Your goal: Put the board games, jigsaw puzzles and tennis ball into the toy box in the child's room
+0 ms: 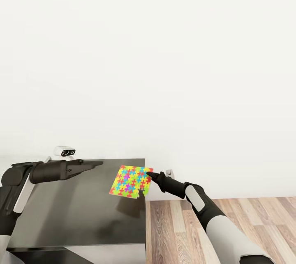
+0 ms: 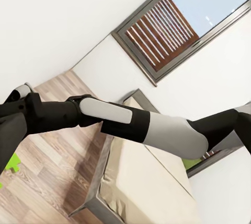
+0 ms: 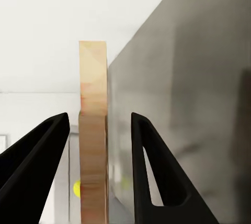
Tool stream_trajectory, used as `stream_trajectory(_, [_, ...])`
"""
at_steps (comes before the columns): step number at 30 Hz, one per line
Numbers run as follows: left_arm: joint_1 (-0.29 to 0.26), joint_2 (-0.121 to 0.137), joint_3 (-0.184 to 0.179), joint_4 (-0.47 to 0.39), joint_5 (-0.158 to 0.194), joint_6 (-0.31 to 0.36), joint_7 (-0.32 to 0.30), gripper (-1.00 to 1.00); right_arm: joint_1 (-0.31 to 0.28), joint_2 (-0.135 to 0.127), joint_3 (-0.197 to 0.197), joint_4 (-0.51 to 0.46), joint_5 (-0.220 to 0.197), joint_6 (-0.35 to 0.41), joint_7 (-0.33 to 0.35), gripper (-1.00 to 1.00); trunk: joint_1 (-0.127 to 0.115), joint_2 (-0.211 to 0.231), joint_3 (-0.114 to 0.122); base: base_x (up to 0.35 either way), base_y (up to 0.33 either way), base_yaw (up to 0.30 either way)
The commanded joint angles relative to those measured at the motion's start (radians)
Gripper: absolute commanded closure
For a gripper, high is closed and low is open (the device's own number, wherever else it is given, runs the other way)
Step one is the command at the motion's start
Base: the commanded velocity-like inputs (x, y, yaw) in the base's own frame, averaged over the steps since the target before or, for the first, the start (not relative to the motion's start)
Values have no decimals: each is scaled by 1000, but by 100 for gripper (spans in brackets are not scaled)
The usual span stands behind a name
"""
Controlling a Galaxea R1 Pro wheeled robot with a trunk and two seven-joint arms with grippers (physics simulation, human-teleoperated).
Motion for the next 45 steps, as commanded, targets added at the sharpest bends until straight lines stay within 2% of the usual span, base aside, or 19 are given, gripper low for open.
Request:
stream_trajectory(1, [-1, 0, 0, 0, 0, 11, -4, -100, -1, -1, 1, 0, -4, 6, -3, 100, -4, 6, 2, 0, 0, 0])
stream_trajectory(26, [-1, 0, 1, 1, -2, 11, -4, -100, 0, -8, 1, -1, 3, 1, 22, 100, -100, 181, 81, -61, 0, 0])
stream_trajectory(45, [-1, 2, 1, 1, -2, 4, -4, -100, 5, -9, -3, -2, 3, 0, 23, 100, -172, 314, 170, 0, 0, 43])
